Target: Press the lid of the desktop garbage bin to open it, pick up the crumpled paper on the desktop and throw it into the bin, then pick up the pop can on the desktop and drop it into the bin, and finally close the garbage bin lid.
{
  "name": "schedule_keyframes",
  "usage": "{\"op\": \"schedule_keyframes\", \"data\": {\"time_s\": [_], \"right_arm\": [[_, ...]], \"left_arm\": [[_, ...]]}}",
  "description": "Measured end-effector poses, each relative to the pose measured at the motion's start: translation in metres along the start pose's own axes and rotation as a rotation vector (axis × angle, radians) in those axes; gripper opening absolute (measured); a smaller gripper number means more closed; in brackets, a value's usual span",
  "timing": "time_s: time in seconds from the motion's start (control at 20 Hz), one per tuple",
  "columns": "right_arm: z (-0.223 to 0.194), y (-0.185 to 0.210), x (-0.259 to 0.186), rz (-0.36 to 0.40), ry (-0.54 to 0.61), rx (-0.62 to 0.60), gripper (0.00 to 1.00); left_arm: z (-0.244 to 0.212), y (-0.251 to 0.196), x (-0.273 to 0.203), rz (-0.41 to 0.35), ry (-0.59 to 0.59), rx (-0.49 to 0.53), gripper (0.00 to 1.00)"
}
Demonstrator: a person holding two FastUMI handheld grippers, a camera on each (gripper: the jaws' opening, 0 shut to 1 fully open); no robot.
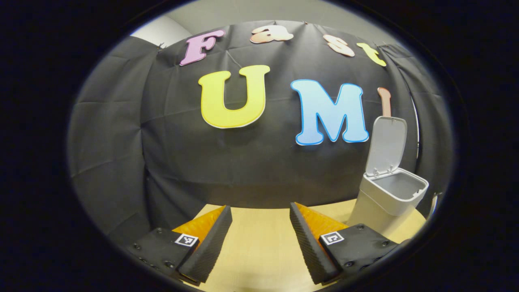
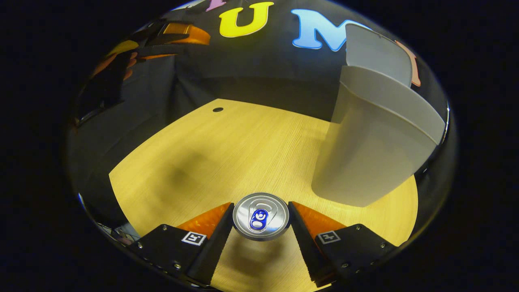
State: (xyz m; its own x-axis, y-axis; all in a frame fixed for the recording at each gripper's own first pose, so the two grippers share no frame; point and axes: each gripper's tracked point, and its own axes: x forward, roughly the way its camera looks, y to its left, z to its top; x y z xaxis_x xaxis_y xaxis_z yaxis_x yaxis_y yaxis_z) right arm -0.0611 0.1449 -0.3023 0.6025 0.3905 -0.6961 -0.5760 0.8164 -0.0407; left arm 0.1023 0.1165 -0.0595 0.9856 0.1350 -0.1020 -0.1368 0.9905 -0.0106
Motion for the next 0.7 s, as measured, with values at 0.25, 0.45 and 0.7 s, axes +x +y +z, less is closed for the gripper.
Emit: {"op": "schedule_keyframes", "data": {"time_s": [0.25, 0.45, 0.7], "right_arm": [[0.046, -0.013, -0.012, -0.023, -0.101, -0.009, 0.84], [0.091, -0.026, -0.024, -0.049, -0.197, -0.002, 0.84], [0.135, -0.036, -0.041, -0.073, -0.298, 0.006, 0.84]], "left_arm": [[0.002, -0.006, -0.001, -0.014, -0.003, -0.001, 0.94], [0.004, -0.013, 0.0, -0.028, -0.008, 0.004, 0.93], [0.005, -0.019, 0.001, -0.04, -0.007, 0.006, 0.94]]}}
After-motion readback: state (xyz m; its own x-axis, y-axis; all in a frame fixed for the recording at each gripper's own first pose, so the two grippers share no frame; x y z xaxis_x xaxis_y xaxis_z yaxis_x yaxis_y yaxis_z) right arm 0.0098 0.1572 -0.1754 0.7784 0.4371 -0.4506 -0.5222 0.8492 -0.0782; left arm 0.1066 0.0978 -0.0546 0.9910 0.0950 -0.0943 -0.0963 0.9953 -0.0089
